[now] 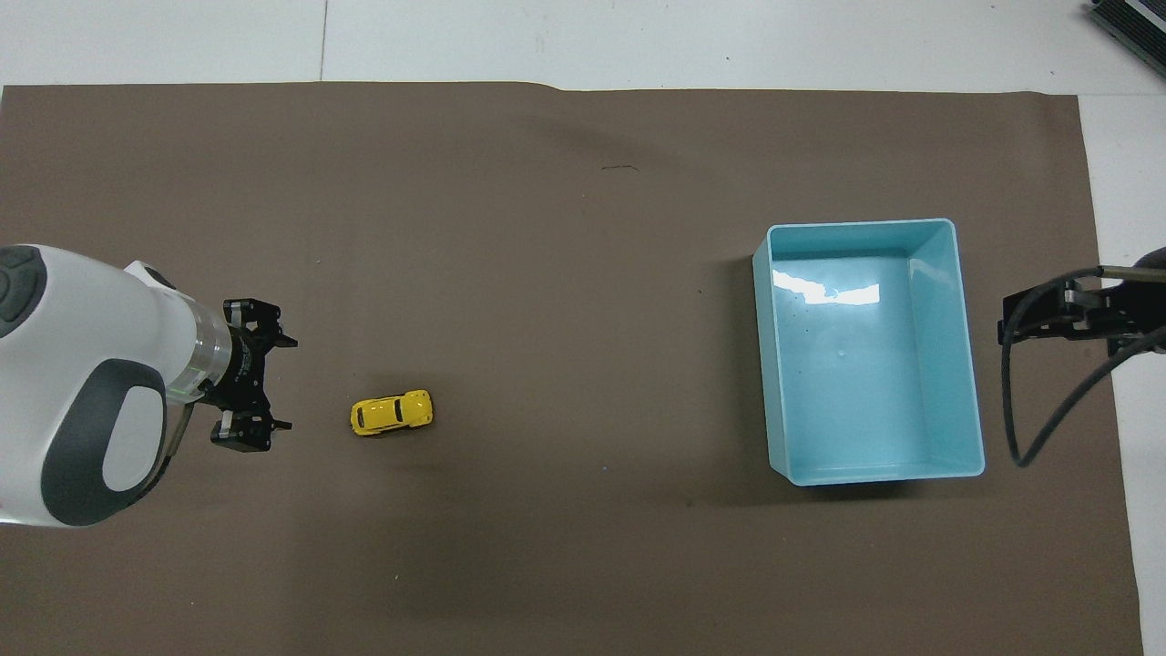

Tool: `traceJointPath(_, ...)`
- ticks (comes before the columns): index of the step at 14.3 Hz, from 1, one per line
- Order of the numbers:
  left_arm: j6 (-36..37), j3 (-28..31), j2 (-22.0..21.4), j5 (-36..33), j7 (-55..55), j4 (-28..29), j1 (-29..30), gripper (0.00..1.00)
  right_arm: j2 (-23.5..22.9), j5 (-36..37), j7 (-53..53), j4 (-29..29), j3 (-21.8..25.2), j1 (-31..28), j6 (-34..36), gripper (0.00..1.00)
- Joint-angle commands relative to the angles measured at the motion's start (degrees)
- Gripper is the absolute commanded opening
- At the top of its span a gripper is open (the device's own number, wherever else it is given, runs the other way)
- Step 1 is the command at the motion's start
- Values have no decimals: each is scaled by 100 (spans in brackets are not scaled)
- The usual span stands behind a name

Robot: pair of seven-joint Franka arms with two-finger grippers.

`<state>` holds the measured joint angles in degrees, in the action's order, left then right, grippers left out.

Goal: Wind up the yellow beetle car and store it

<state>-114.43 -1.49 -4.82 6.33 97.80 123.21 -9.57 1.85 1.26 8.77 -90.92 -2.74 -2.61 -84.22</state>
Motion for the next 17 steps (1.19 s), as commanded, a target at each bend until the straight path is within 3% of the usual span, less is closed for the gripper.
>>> traceJointPath(1,-483,44,16,70,301,448,-106,100,140,-83,-130,-128,-25,-82,28,100)
traceJointPath(6,-938,35,43,70,458,739,-386,100,131,-82,-104,-128,-16,-99,-33,100)
traceJointPath(12,-1942,35,693,79,1654,775,-1134,100,131,-82,-103,-128,-8,-108,-7,100)
traceJointPath(17,-2268,44,500,79,2076,1257,-1135,100,131,-82,-103,-128,1,-108,11,100)
